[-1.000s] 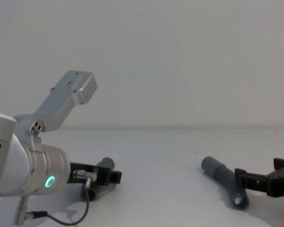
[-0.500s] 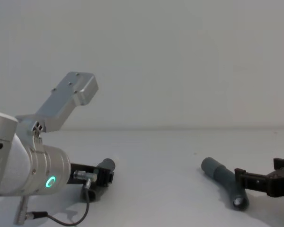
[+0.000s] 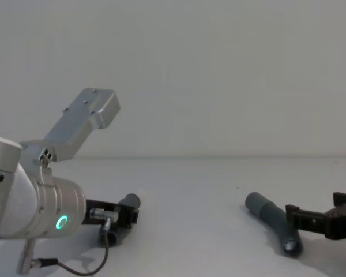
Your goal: Use both hands to pick up one end of the pipe from the table, align the ends, and insert them.
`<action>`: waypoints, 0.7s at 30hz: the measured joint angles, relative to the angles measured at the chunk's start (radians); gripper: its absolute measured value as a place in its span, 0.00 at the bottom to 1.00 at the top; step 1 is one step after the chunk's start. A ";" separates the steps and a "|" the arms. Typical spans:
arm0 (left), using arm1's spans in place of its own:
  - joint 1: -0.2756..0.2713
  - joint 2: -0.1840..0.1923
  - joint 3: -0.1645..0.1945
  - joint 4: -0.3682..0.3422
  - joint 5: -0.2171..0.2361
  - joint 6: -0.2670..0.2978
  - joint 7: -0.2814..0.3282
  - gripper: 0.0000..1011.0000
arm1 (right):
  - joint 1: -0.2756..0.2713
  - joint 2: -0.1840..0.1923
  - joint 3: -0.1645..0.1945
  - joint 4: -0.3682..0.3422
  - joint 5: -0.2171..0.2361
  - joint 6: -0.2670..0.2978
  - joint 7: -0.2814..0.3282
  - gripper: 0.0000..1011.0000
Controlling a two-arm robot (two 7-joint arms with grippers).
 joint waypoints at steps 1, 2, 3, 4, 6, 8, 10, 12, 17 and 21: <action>0.000 0.000 0.000 0.000 0.000 -0.001 -0.001 0.32 | 0.000 0.000 0.000 -0.002 0.000 0.001 0.000 0.99; 0.001 0.001 0.000 0.000 0.001 -0.004 -0.002 0.32 | -0.001 0.000 0.000 -0.004 -0.001 0.002 0.000 0.99; 0.001 0.001 0.000 0.000 0.001 -0.006 -0.003 0.32 | -0.002 0.001 0.001 -0.010 -0.003 0.004 0.000 0.99; 0.002 0.003 0.000 -0.001 0.002 -0.013 -0.007 0.32 | -0.003 0.001 0.001 -0.013 -0.003 0.005 -0.001 0.99; 0.002 0.007 0.000 -0.001 0.003 -0.021 -0.012 0.32 | -0.005 0.002 0.001 -0.022 -0.006 0.009 -0.002 0.99; 0.002 0.014 0.000 -0.004 0.004 -0.037 -0.023 0.32 | -0.010 0.003 0.001 -0.042 -0.011 0.020 -0.005 0.99; 0.002 0.023 0.000 -0.008 0.005 -0.057 -0.041 0.32 | -0.011 0.004 0.001 -0.048 -0.012 0.023 -0.006 0.99; 0.001 0.031 0.000 -0.011 0.005 -0.068 -0.054 0.32 | -0.016 0.005 0.001 -0.071 -0.016 0.034 -0.008 0.99; -0.003 0.065 -0.001 -0.023 0.000 -0.107 -0.111 0.32 | -0.031 0.007 -0.005 -0.123 -0.029 0.065 -0.017 0.99; -0.005 0.089 -0.002 -0.032 -0.008 -0.131 -0.160 0.32 | -0.044 0.006 -0.010 -0.157 -0.037 0.089 -0.024 0.99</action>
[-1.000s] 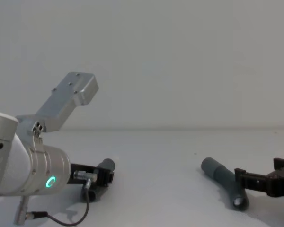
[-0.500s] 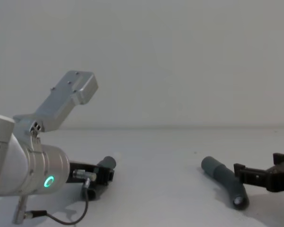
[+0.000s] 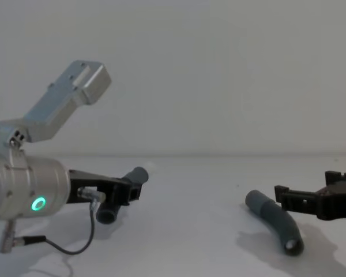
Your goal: Use both hands to pick up one end of the pipe from the table, align the ends, and insert them.
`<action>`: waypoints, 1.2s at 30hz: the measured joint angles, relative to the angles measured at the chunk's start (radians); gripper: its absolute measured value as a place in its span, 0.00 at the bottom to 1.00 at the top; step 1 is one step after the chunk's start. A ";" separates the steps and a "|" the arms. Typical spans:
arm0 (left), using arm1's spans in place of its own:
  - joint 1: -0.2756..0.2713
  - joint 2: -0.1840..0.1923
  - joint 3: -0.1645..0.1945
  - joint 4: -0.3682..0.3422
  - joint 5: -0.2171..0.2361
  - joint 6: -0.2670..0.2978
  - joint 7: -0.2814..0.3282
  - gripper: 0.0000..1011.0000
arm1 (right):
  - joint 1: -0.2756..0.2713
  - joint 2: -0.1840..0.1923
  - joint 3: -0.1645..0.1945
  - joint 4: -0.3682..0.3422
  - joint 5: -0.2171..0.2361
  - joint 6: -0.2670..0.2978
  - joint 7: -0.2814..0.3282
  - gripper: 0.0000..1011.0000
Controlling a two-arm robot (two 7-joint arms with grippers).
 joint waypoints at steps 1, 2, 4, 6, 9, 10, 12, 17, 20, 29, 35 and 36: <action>-0.001 0.005 0.000 -0.002 -0.002 -0.004 -0.010 0.32 | -0.003 0.000 -0.001 -0.006 -0.002 0.007 -0.002 0.99; -0.002 0.015 0.000 -0.006 -0.005 -0.012 -0.029 0.32 | -0.008 -0.002 -0.004 -0.019 -0.004 0.018 -0.005 0.99; -0.003 0.028 0.000 -0.010 -0.009 -0.019 -0.051 0.32 | -0.015 -0.004 -0.007 -0.033 -0.008 0.036 -0.009 0.99; -0.005 0.039 0.000 -0.014 -0.014 -0.026 -0.071 0.32 | -0.018 -0.005 -0.008 -0.038 -0.009 0.042 -0.010 0.99; -0.010 0.071 0.002 -0.025 -0.025 -0.041 -0.131 0.32 | -0.028 -0.012 -0.014 -0.059 -0.012 0.075 -0.017 0.99; -0.011 0.077 0.003 -0.027 -0.027 -0.043 -0.141 0.32 | -0.031 -0.016 -0.016 -0.065 -0.012 0.091 -0.019 0.99; -0.016 0.099 0.006 -0.034 -0.034 -0.050 -0.174 0.32 | -0.034 -0.019 -0.018 -0.069 -0.013 0.101 -0.022 0.99; -0.030 0.140 0.015 -0.046 -0.046 -0.060 -0.244 0.32 | -0.032 -0.035 -0.029 -0.073 -0.016 0.146 -0.027 0.99; -0.044 0.169 0.022 -0.054 -0.054 -0.066 -0.292 0.32 | -0.026 -0.042 -0.033 -0.069 -0.018 0.161 -0.029 0.99; -0.090 0.242 0.044 -0.072 -0.070 -0.072 -0.420 0.32 | 0.017 -0.074 -0.044 -0.027 -0.026 0.204 -0.031 0.99; -0.117 0.276 0.059 -0.074 -0.077 -0.075 -0.479 0.32 | 0.047 -0.094 -0.044 0.006 -0.031 0.217 -0.035 0.99; -0.123 0.284 0.062 -0.075 -0.079 -0.075 -0.494 0.32 | 0.052 -0.097 -0.043 0.011 -0.031 0.219 -0.036 0.99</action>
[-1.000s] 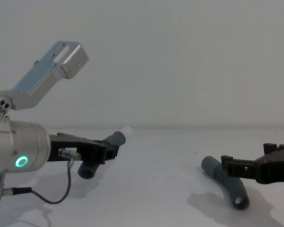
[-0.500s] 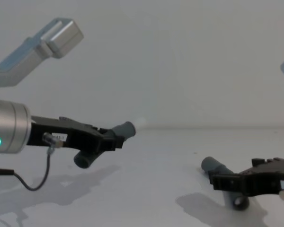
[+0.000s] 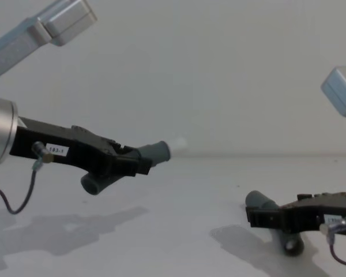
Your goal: Use both hands to pick up one end of the pipe from the table, align the ends, and insert them.
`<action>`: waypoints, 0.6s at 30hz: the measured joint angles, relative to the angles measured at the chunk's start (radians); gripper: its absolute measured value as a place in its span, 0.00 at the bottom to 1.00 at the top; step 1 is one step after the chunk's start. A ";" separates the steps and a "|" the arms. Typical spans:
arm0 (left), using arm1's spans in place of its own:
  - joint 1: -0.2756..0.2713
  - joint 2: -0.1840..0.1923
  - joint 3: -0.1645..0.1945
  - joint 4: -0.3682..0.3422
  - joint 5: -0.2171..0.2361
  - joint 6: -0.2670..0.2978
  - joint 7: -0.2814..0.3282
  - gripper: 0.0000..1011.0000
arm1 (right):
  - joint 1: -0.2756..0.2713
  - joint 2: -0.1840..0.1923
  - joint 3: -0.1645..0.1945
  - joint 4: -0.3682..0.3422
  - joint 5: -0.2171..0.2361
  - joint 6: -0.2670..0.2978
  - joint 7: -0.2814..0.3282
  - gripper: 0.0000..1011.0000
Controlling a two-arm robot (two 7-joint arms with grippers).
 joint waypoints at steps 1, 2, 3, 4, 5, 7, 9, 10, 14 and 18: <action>-0.007 0.008 0.004 0.000 -0.003 -0.001 -0.017 0.32 | 0.002 -0.001 0.000 0.002 0.000 0.001 0.000 0.99; -0.009 0.011 0.005 0.000 -0.004 -0.001 -0.024 0.32 | 0.009 -0.006 0.002 0.011 -0.001 0.003 -0.001 0.99; -0.013 0.016 0.008 0.000 -0.005 -0.001 -0.031 0.32 | 0.012 -0.008 0.003 0.016 -0.001 0.003 -0.001 0.99; -0.016 0.019 0.009 0.000 -0.006 -0.002 -0.038 0.32 | 0.018 -0.011 0.005 0.022 -0.001 0.005 -0.001 0.99; -0.021 0.027 0.013 -0.001 -0.009 -0.003 -0.053 0.32 | 0.019 -0.012 0.006 0.025 -0.002 0.005 -0.001 0.99; -0.026 0.035 0.016 -0.002 -0.012 -0.004 -0.067 0.32 | 0.024 -0.016 0.008 0.033 -0.002 0.008 -0.002 0.99; -0.032 0.045 0.021 -0.004 -0.016 -0.005 -0.085 0.32 | 0.029 -0.020 0.011 0.041 -0.003 0.011 -0.003 0.99; -0.034 0.049 0.022 -0.004 -0.018 -0.005 -0.093 0.32 | 0.032 -0.023 0.013 0.048 -0.004 0.015 -0.005 0.99; -0.043 0.065 0.028 -0.009 -0.024 -0.005 -0.116 0.32 | 0.039 -0.030 0.018 0.064 -0.006 0.027 -0.010 0.99; -0.047 0.074 0.032 -0.013 -0.029 -0.005 -0.129 0.32 | 0.044 -0.038 0.021 0.078 -0.010 0.035 -0.016 0.99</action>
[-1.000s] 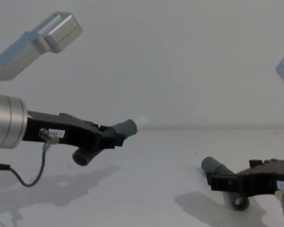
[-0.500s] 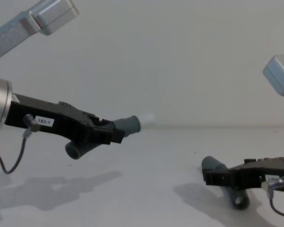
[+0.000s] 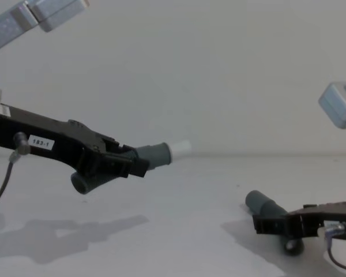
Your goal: Use both hands to pick up one end of the pipe from the table, align the ends, and insert them.
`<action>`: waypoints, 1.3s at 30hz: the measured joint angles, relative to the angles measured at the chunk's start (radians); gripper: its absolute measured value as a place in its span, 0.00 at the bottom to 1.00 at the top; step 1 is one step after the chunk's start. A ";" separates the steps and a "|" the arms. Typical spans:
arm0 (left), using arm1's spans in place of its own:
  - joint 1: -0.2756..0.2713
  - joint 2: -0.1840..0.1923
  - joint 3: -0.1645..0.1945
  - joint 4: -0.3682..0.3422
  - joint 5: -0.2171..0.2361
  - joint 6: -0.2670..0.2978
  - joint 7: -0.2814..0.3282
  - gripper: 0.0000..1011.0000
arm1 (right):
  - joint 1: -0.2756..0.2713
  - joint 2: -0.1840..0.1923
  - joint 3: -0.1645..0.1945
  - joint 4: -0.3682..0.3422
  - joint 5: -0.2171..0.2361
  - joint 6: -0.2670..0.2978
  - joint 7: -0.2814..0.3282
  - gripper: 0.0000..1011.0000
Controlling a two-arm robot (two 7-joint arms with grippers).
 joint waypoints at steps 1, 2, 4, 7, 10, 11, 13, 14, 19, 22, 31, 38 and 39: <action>-0.001 0.003 0.001 -0.002 -0.002 0.000 -0.002 0.32 | 0.001 -0.003 0.001 0.003 -0.001 0.002 -0.002 0.99; -0.001 0.004 0.002 -0.002 -0.002 0.000 -0.003 0.32 | 0.003 -0.007 0.001 0.009 -0.003 0.006 -0.005 0.99; -0.001 0.005 0.004 -0.002 -0.004 0.000 -0.005 0.32 | 0.006 -0.011 0.002 0.015 -0.005 0.009 -0.008 0.99; -0.001 0.007 0.008 -0.004 -0.008 -0.001 -0.006 0.32 | 0.012 -0.019 0.002 0.028 -0.009 0.016 -0.014 0.99; -0.001 0.007 0.011 -0.004 -0.012 -0.002 -0.006 0.32 | 0.018 -0.027 0.004 0.039 -0.013 0.022 -0.020 0.99; -0.001 0.007 0.012 -0.004 -0.013 -0.002 -0.006 0.32 | 0.022 -0.032 0.004 0.045 -0.015 0.023 -0.022 0.97; 0.000 0.006 0.015 -0.003 -0.015 -0.003 -0.005 0.32 | 0.025 -0.036 0.005 0.050 -0.016 0.026 -0.025 0.94; -0.001 0.006 0.015 -0.003 -0.016 -0.003 -0.005 0.32 | 0.027 -0.038 0.005 0.053 -0.017 0.026 -0.026 0.93; 0.000 0.005 0.020 0.001 -0.020 -0.005 -0.004 0.32 | 0.038 -0.051 0.008 0.073 -0.023 0.029 -0.035 0.79; -0.001 0.005 0.023 0.005 -0.022 -0.005 -0.001 0.32 | 0.044 -0.058 0.012 0.084 -0.025 0.030 -0.039 0.72; -0.005 0.002 0.032 0.018 -0.027 -0.007 0.008 0.32 | 0.055 -0.068 0.019 0.104 -0.032 0.030 -0.042 0.44; -0.012 -0.002 0.040 0.031 -0.029 -0.007 0.016 0.32 | 0.061 -0.071 0.025 0.116 -0.036 0.030 -0.038 0.26; -0.013 -0.003 0.042 0.034 -0.029 -0.008 0.018 0.32 | 0.061 -0.071 0.025 0.117 -0.037 0.030 -0.037 0.26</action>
